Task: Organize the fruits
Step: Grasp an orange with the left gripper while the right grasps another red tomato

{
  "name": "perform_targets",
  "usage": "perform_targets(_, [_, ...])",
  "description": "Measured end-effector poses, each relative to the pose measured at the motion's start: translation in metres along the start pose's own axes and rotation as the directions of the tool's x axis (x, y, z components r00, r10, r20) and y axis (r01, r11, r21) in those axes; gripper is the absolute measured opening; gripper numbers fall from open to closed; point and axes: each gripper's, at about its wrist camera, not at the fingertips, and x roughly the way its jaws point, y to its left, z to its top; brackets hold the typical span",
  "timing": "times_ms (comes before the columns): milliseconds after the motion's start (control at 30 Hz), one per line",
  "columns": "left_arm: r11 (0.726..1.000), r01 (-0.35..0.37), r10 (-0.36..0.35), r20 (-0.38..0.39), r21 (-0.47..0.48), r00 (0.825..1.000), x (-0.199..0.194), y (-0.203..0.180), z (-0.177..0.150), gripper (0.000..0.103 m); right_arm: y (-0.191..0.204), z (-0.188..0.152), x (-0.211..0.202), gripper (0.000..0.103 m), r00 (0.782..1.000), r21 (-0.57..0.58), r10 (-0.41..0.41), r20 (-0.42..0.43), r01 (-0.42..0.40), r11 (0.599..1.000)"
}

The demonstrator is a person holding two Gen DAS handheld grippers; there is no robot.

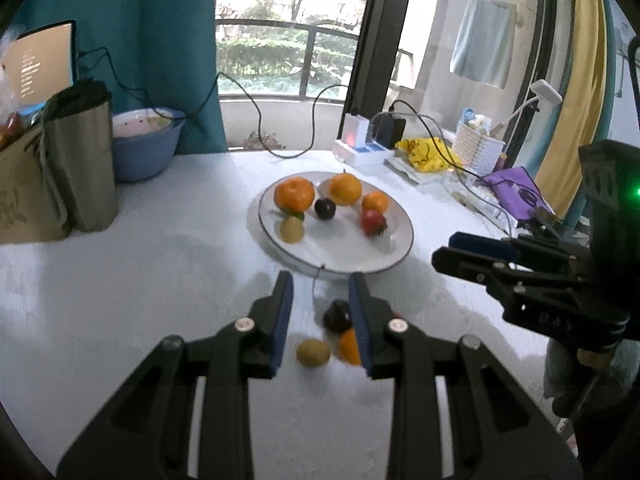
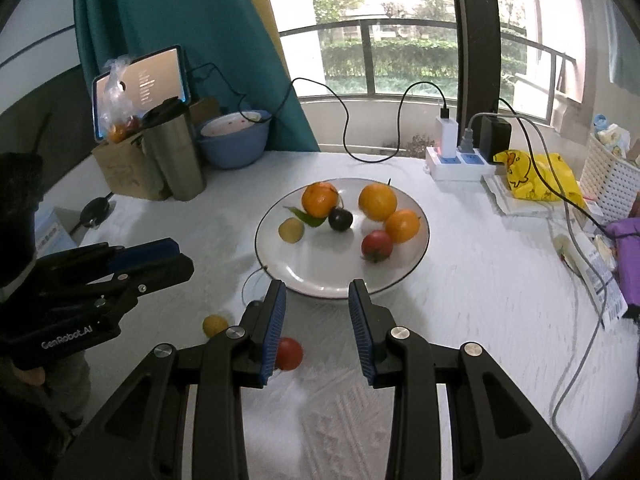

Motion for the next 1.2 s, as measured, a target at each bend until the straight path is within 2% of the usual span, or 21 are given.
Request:
perform_targets(367, [0.999,0.031,-0.031,-0.068,0.009,0.997,0.012,-0.019,-0.022,0.032,-0.005,-0.027,0.002,0.035,0.999,0.030,0.001,-0.040,0.000,1.000])
perform_targets(433, [0.999,0.039,-0.038,-0.080,0.016,0.996,0.017,-0.023,-0.023,0.035,-0.009,-0.031,0.003,0.035,0.999,0.042,0.002,-0.045,0.000,0.999])
perform_targets(500, [0.999,0.047,-0.045,-0.091,0.017,0.995,0.023,-0.027,-0.024,0.046,-0.013,-0.034,0.003,0.035,0.999,0.051,0.002,-0.049,0.000,0.999])
perform_targets(533, [0.999,0.051,-0.049,-0.096,0.019,0.994,0.025,-0.029,-0.025,0.046,-0.015,-0.036,0.004,0.035,0.999,0.055,0.003,-0.055,0.000,0.998])
perform_targets(800, [0.998,0.023,-0.015,-0.152,0.053,0.988,0.054,-0.037,-0.030,0.046,-0.024,-0.044,0.009,0.035,0.997,0.071,0.017,-0.077,-0.012,0.997])
perform_targets(1033, [0.997,0.033,-0.022,-0.148,0.073,0.989,0.059,-0.037,-0.030,0.045,-0.018,-0.044,0.014,0.035,0.995,0.043,0.042,-0.091,-0.038,0.998])
perform_targets(1133, [0.996,0.036,-0.024,-0.149,0.077,0.989,0.058,-0.036,-0.031,0.038,-0.015,-0.044,0.016,0.035,0.994,0.034,0.050,-0.096,-0.046,0.998])
perform_targets(1200, [0.997,0.044,-0.034,-0.150,0.066,0.988,0.056,-0.034,-0.031,0.037,-0.013,-0.043,0.019,0.035,0.993,0.033,0.055,-0.100,-0.052,0.998])
